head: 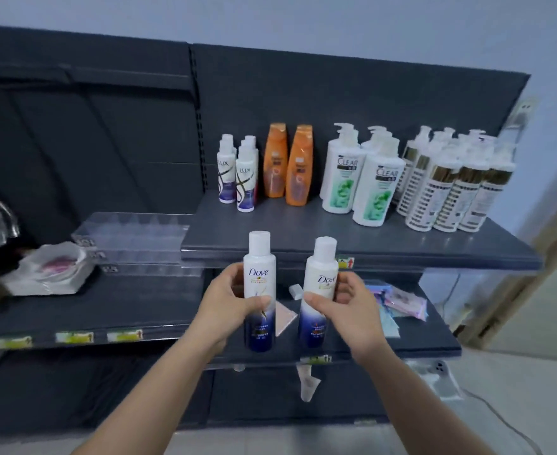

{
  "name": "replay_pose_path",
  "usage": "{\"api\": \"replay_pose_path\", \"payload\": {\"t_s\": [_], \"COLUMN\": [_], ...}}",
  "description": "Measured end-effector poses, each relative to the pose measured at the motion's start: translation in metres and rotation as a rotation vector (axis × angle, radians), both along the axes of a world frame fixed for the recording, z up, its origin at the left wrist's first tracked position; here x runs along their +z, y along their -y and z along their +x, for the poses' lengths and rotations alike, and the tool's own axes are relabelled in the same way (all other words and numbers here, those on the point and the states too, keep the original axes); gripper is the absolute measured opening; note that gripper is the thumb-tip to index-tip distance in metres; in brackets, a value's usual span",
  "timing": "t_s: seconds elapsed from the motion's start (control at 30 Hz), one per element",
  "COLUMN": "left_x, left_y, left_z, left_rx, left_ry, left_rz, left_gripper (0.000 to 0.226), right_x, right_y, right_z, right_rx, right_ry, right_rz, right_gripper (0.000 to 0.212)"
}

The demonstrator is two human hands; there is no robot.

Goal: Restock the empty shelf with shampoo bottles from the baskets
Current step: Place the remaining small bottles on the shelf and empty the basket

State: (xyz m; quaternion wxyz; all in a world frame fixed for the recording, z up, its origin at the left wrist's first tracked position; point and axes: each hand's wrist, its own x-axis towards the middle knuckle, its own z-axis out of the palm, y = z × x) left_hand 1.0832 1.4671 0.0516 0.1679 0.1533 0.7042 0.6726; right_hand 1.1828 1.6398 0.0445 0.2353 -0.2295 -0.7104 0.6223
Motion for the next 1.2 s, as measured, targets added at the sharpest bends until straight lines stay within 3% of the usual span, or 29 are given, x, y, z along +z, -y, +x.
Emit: {"api": "replay_pose_path", "payload": {"t_s": [0.43,1.2], "left_x": [0.035,0.019], "left_y": [-0.020,-0.046], "left_z": [-0.167,-0.353], "left_rx": [0.206,0.065], "left_ry": [-0.119,-0.247], "left_rz": [0.025,-0.117], "left_gripper": [0.055,0.054], "right_x": [0.046,0.021], "right_y": [-0.024,-0.014], "right_z": [-0.188,-0.333], "right_rx": [0.181,0.022], "right_ry": [-0.088,0.011], "right_rz": [0.137,0.248], "right_gripper": [0.037,0.038]}}
